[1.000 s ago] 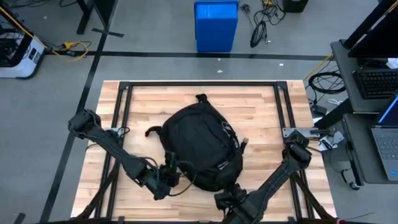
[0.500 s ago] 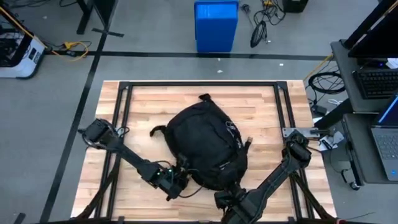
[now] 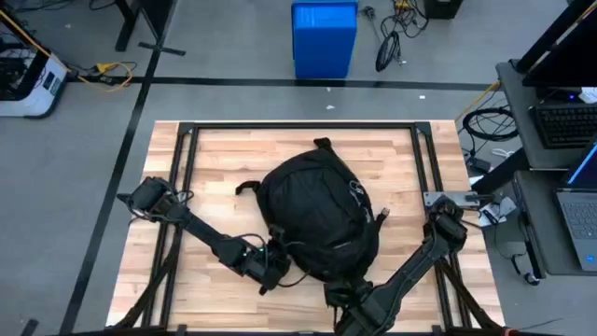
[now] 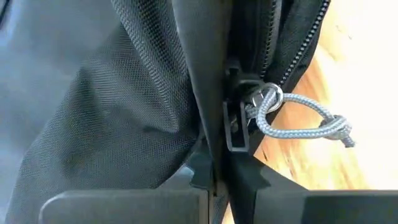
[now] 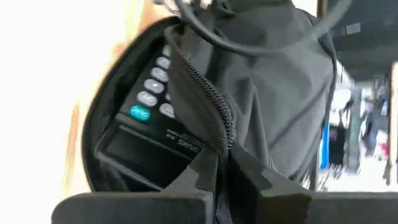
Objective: Unpack backpack
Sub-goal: Close the black backpack
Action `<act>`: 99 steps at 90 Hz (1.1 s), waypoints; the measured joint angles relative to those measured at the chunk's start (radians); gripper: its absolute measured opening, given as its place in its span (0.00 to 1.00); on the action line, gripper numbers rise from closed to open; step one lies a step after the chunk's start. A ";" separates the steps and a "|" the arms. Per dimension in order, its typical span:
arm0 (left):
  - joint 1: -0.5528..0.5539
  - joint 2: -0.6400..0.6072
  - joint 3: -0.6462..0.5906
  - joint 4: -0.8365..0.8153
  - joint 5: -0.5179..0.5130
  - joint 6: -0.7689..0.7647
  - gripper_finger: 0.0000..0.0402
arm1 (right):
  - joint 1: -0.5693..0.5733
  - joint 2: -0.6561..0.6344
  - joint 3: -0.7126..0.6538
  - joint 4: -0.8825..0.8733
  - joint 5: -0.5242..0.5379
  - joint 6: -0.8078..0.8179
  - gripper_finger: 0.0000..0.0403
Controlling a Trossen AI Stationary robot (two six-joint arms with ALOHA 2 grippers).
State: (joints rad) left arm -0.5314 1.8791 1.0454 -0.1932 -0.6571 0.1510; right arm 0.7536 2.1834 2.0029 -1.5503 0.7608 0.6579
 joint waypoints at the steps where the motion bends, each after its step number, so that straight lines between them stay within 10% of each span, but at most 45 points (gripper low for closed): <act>1: 0.000 -0.001 0.000 0.001 -0.001 -0.004 0.03 | 0.000 -0.002 0.000 -0.006 0.000 0.018 0.02; 31: -0.001 -0.008 0.001 0.050 -0.021 -0.059 0.00 | 0.088 -0.129 0.002 0.153 0.011 0.371 0.20; 60: -0.007 -0.008 0.001 0.115 -0.024 -0.091 0.00 | 0.071 0.001 0.001 0.626 0.105 0.364 0.29; 99: -0.014 -0.008 0.001 0.106 -0.029 -0.097 0.00 | 0.013 0.249 -0.001 0.691 0.309 0.202 0.29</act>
State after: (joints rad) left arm -0.5449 1.8709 1.0466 -0.0868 -0.6865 0.0536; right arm 0.7668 2.4328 2.0018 -0.8594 1.0694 0.8596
